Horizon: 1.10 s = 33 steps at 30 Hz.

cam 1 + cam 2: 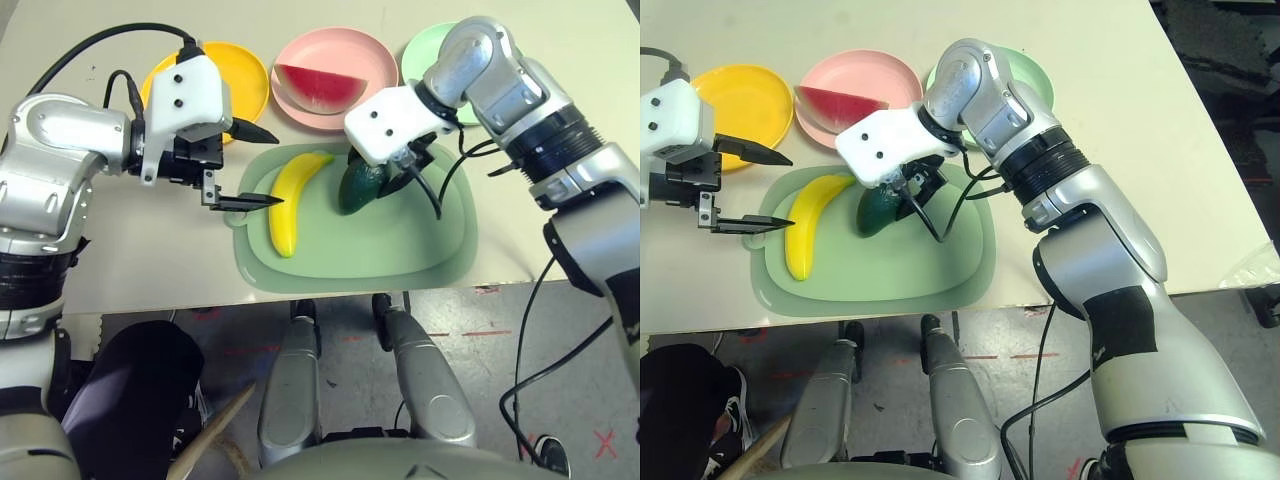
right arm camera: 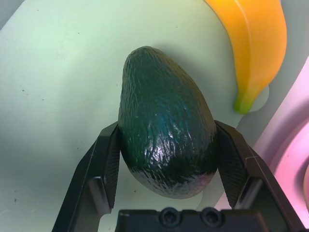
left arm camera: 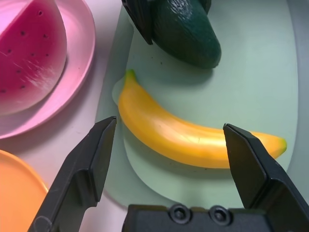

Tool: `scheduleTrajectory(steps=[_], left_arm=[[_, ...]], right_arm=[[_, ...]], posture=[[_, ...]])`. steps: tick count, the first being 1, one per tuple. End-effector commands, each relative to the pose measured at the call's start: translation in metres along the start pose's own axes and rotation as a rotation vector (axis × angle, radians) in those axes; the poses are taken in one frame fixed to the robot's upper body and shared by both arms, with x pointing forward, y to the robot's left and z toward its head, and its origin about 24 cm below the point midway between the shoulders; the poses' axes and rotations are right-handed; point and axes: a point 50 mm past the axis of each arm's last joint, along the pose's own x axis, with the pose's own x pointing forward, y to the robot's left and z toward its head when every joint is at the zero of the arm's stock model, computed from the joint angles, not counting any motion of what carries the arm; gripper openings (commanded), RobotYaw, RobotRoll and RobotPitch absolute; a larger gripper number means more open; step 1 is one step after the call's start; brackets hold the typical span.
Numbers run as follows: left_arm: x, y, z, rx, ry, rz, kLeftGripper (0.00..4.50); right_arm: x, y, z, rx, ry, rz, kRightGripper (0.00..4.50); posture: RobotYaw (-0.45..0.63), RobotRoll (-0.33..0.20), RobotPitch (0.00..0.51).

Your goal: Place the fruits into color-matched plates.

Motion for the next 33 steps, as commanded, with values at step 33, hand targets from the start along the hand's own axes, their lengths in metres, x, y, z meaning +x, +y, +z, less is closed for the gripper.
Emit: scheduleTrajectory(steps=[33], left_arm=[[0.005, 0.002, 0.004, 0.0, -0.056, 0.047, 4.5]], right_arm=[[-0.103, 0.022, -0.089, 0.553, 0.466, -0.419, 3.1]], posture=[[-0.06, 0.0, 0.427]])
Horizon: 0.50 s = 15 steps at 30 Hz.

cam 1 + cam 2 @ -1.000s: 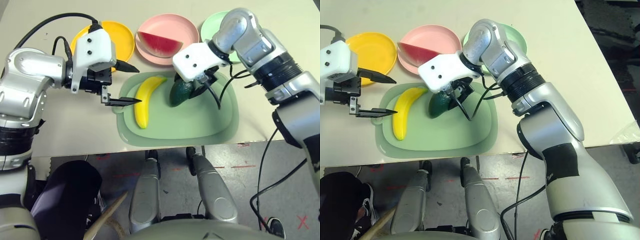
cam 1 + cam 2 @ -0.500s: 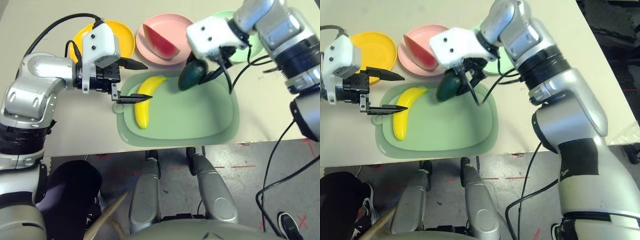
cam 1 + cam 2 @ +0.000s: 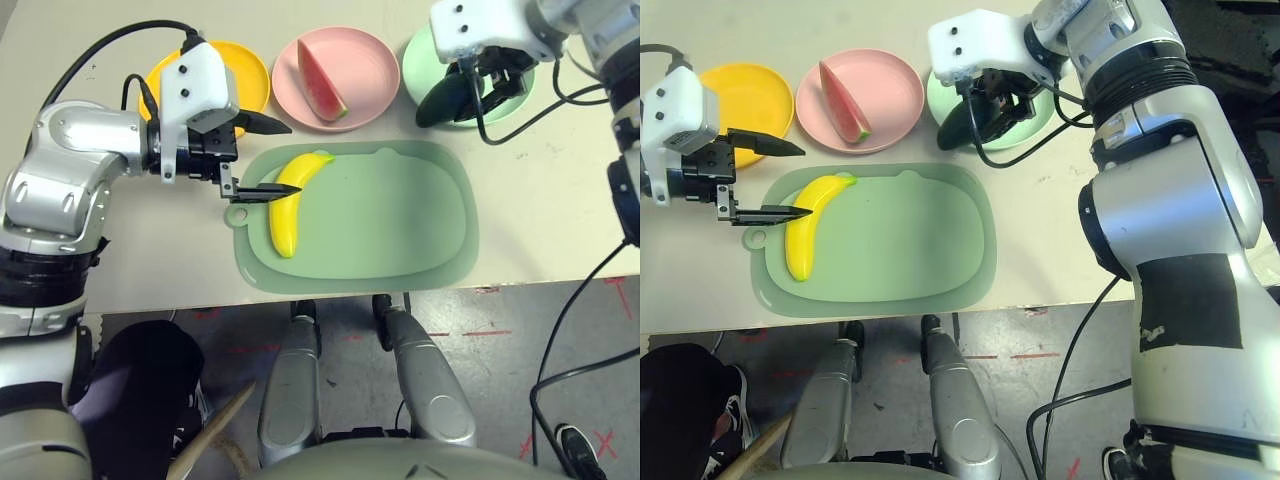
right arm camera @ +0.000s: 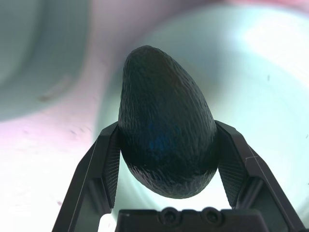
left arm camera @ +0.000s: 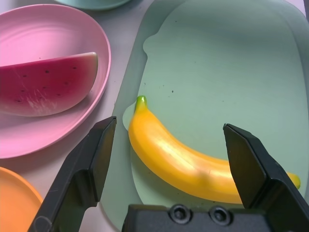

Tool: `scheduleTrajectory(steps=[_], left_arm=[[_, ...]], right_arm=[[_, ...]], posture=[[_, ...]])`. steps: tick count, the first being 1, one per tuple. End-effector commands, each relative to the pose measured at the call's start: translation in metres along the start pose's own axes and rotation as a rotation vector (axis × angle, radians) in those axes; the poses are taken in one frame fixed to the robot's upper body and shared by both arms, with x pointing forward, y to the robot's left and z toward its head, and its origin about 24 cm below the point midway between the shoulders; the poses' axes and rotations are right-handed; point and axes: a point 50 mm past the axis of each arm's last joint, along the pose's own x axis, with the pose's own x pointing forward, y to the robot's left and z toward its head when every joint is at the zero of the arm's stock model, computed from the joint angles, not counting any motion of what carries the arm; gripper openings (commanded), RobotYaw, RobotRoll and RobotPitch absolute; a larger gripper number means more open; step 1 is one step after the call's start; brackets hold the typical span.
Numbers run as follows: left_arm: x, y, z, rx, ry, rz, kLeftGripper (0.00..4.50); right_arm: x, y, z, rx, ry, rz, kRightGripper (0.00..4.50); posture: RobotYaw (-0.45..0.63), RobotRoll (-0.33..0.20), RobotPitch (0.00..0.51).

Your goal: Place the fruits into color-matched plates.

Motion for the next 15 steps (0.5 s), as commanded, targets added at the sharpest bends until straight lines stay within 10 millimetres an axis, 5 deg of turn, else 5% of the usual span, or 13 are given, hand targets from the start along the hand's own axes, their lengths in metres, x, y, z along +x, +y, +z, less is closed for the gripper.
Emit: scheduleTrajectory(steps=[1, 12, 13, 15], left_arm=[[-0.003, -0.002, 0.001, 0.017, 0.022, -0.01, 4.5], [-0.003, -0.002, 0.0, 0.013, 0.031, -0.016, 4.5], [-0.003, -0.002, 0.0, 0.013, 0.031, -0.017, 4.5], [-0.003, -0.003, 0.0, 0.013, 0.032, -0.021, 4.5]], right_arm=[[0.0, 0.001, -0.012, 0.072, 0.014, -0.033, 3.1], [0.005, 0.005, -0.024, 0.154, 0.015, -0.055, 3.1], [0.005, 0.005, -0.024, 0.154, 0.015, -0.054, 3.84], [0.004, 0.005, -0.024, 0.157, 0.008, -0.052, 4.44]], posture=[[-0.06, 0.0, 0.428], [-0.06, 0.0, 0.431], [-0.06, 0.0, 0.433], [-0.06, 0.0, 0.433]])
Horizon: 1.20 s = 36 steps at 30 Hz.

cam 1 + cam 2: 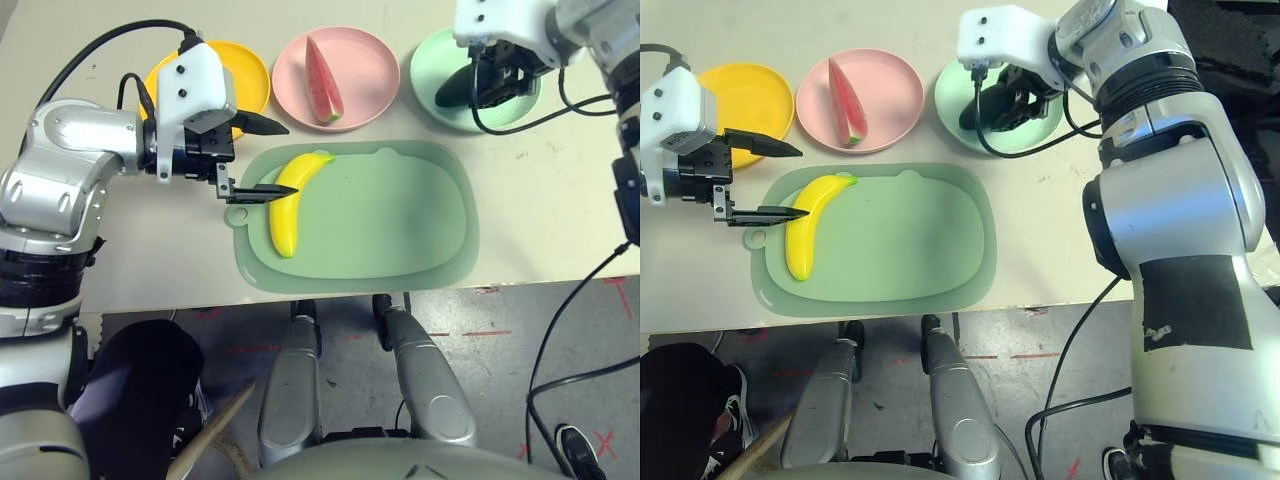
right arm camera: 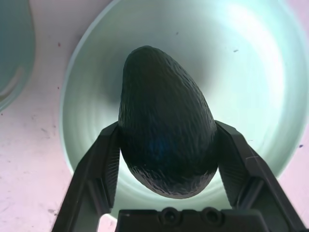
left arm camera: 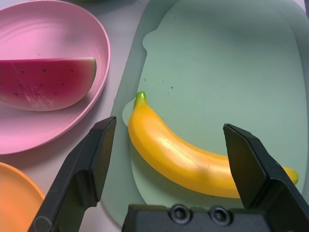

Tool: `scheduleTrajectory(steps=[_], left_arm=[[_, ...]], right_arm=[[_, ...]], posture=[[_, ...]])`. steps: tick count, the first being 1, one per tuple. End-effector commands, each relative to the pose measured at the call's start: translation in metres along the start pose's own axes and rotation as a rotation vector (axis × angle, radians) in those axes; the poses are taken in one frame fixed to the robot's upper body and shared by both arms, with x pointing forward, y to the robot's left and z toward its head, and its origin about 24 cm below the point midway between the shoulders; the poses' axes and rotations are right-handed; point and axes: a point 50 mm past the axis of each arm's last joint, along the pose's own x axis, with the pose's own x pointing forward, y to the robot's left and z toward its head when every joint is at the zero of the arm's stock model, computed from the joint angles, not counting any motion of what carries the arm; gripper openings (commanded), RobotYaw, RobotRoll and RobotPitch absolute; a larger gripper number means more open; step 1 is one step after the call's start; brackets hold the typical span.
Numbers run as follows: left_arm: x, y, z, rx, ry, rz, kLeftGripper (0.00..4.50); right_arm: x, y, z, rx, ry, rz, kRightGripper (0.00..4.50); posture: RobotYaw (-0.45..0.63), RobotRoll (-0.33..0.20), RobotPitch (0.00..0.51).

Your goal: Place the fruits into color-matched plates.

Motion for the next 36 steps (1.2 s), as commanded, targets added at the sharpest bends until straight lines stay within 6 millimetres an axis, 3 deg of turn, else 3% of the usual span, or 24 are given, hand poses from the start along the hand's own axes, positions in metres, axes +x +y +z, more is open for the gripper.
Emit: scheduleTrajectory(steps=[1, 8, 12, 16, 19, 22, 26, 32, 36], left_arm=[[-0.001, -0.003, -0.001, 0.015, 0.024, -0.019, 4.5], [-0.008, 0.001, -0.001, 0.048, 0.049, -0.034, 4.5], [-0.015, 0.002, -0.003, 0.109, 0.063, -0.094, 4.5], [-0.021, -0.001, -0.007, 0.195, 0.074, -0.212, 4.5], [-0.021, -0.003, -0.004, 0.327, 0.065, -0.309, 4.5], [-0.017, -0.001, 0.004, 0.54, 0.041, -0.352, 4.5], [-0.01, 0.003, 0.025, 0.84, -0.009, -0.403, 4.5], [0.006, 0.002, 0.033, 1.085, -0.062, -0.499, 4.5], [0.014, 0.002, 0.03, 1.156, -0.054, -0.565, 4.5]], right_arm=[[-0.003, 0.0, -0.006, 0.019, -0.003, 0.003, 4.48], [-0.027, -0.01, 0.013, -0.022, -0.095, -0.002, 4.48], [-0.048, -0.012, 0.036, 0.02, -0.344, 0.1, 4.48], [-0.051, -0.006, 0.037, 0.112, -0.548, 0.186, 4.48], [-0.04, 0.011, 0.025, 0.305, -0.739, 0.271, 4.48], [-0.036, 0.031, 0.013, 0.397, -0.82, 0.314, 4.48], [-0.023, 0.08, -0.005, 0.514, -0.924, 0.359, 4.48], [-0.015, 0.133, -0.004, 0.426, -1.082, 0.309, 4.48], [-0.006, 0.156, -0.007, 0.407, -1.139, 0.281, 4.48]], posture=[[-0.06, 0.0, 0.435], [-0.06, 0.0, 0.442], [-0.04, 0.0, 0.447], [-0.03, 0.0, 0.452], [-0.02, 0.0, 0.458], [0.0, 0.0, 0.463], [0.0, 0.0, 0.466], [-0.01, 0.0, 0.465], [-0.01, 0.0, 0.462]])
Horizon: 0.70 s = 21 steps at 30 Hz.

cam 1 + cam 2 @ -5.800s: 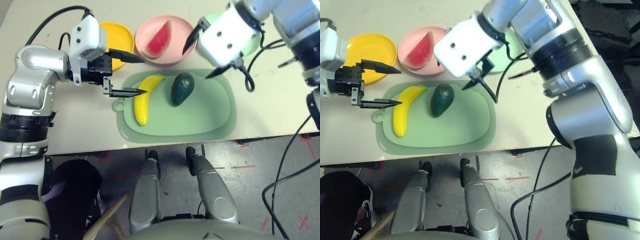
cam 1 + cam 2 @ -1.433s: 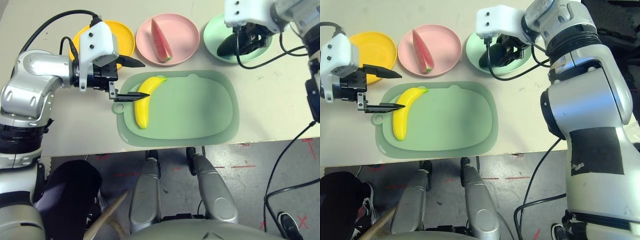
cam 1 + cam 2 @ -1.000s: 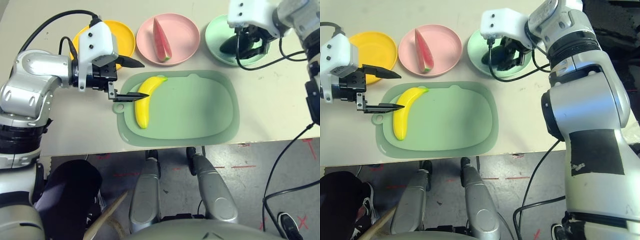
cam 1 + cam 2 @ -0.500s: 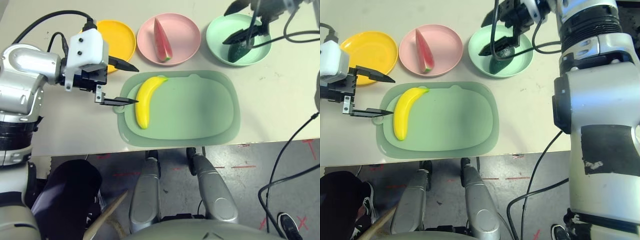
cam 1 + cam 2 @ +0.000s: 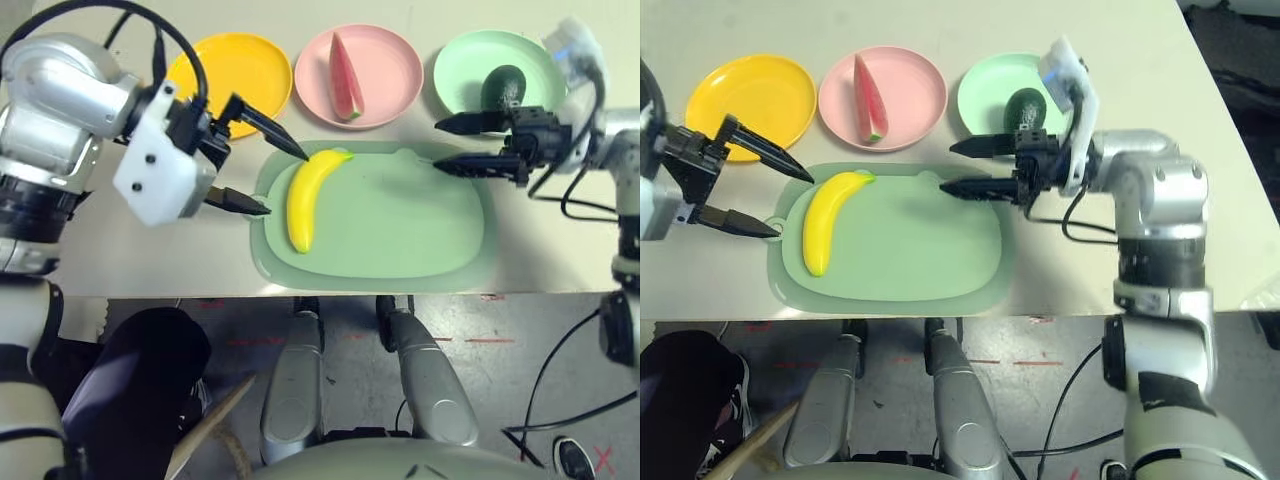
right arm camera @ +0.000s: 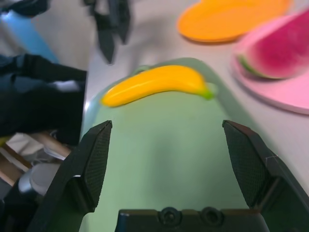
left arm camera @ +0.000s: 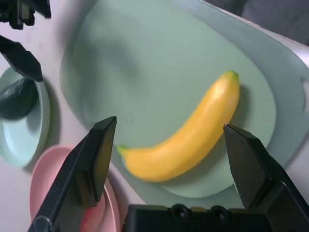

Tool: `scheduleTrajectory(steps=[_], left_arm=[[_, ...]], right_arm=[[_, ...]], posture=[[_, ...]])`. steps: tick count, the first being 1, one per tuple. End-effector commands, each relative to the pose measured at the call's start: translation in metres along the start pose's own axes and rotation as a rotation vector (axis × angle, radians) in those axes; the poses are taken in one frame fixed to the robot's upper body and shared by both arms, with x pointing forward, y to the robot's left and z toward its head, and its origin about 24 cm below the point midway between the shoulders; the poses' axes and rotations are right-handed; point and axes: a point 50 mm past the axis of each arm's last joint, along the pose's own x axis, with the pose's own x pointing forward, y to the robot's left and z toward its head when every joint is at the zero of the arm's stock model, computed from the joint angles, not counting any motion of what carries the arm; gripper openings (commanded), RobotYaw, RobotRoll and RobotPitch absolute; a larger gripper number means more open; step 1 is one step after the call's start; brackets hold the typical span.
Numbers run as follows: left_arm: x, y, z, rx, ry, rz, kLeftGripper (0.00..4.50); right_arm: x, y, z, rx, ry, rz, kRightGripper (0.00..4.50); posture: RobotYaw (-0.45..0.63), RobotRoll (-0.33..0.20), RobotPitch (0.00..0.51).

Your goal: Place the fruits into color-matched plates.

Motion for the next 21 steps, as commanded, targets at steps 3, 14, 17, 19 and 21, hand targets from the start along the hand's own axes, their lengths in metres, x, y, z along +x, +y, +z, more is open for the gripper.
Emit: scheduleTrajectory(steps=[3, 14, 17, 19, 21], left_arm=[[0.011, -0.001, 0.0, 0.122, -0.041, -0.081, 4.5], [0.029, 0.005, -0.016, 0.22, -0.037, -0.136, 4.5], [0.034, 0.008, -0.017, 0.219, -0.051, -0.13, 4.5], [0.039, 0.011, -0.018, 0.217, -0.061, -0.127, 4.5], [0.042, 0.013, -0.018, 0.217, -0.071, -0.126, 4.5]], right_arm=[[0.005, 0.019, -0.018, -0.099, -0.096, -0.008, 4.48], [0.018, 0.044, -0.053, -0.246, -0.104, -0.187, 4.48], [0.016, 0.046, -0.055, -0.233, -0.125, -0.284, 4.48], [0.016, 0.052, -0.057, -0.228, -0.126, -0.309, 4.48], [0.017, 0.058, -0.06, -0.199, -0.122, -0.326, 4.48]], posture=[[-0.02, 0.0, 0.461], [-0.01, 0.0, 0.454], [0.0, 0.0, 0.45], [-0.01, 0.0, 0.449], [-0.01, 0.0, 0.447]])
